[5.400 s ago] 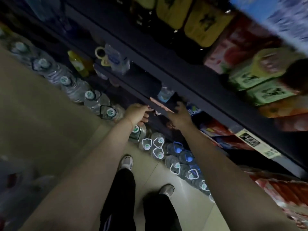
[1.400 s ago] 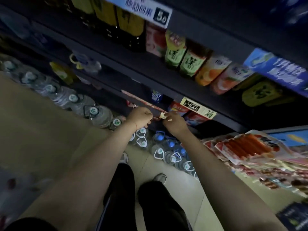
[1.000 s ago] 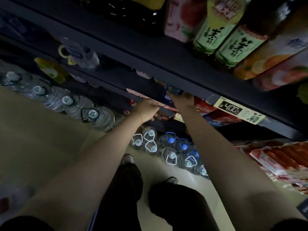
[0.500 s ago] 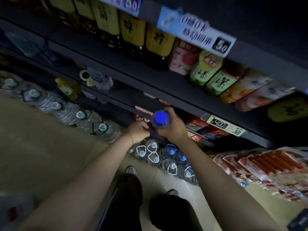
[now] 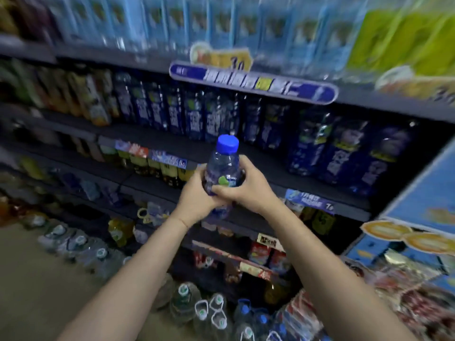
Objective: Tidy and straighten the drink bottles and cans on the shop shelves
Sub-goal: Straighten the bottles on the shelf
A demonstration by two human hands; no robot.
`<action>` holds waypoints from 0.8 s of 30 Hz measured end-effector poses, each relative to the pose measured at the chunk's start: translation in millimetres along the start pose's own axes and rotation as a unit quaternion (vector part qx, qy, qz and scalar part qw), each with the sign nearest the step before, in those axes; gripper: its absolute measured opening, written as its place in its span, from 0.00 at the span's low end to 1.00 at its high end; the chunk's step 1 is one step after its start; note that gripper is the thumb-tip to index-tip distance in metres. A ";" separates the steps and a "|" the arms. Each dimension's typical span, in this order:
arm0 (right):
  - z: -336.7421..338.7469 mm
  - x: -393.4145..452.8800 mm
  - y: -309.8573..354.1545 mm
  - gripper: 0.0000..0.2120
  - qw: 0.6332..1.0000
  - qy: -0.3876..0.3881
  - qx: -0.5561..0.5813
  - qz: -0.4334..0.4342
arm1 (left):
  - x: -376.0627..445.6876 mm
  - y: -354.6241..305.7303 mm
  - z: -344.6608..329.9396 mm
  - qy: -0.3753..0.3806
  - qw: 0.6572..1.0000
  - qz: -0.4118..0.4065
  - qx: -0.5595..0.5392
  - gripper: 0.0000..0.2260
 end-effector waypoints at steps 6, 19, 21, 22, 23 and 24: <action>41.7 -13.7 54.7 0.34 0.996 -0.057 -0.014 0.068 | 40.3 -61.3 -0.4 -0.018 0.990 -0.100 0.096 0.30; 21.8 79.2 46.0 0.35 0.982 -0.175 -0.046 -0.055 | 119.0 4.0 11.9 0.064 0.993 -0.024 0.093 0.18; 14.9 105.2 39.5 0.34 0.977 -0.187 -0.052 -0.090 | 142.4 21.3 12.9 0.092 0.990 -0.020 0.104 0.20; 11.5 117.1 34.8 0.34 0.975 -0.188 -0.051 -0.107 | 153.0 31.4 12.0 0.106 0.987 -0.013 0.116 0.20; 8.9 128.0 29.8 0.33 0.973 -0.188 -0.050 -0.123 | 162.3 40.7 10.4 0.116 0.984 -0.011 0.132 0.20; 6.8 138.4 25.0 0.33 0.971 -0.191 -0.050 -0.134 | 170.6 49.2 8.5 0.123 0.981 -0.014 0.149 0.19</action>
Point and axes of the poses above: each hand's wrist, its own x-axis towards the middle knuckle, its own z-axis out of the back of the hand, y = z × x, the point moved 2 cm from there along x, towards the middle knuckle, and after that the axes turned 14 degrees about -z, right-handed, at the moved point
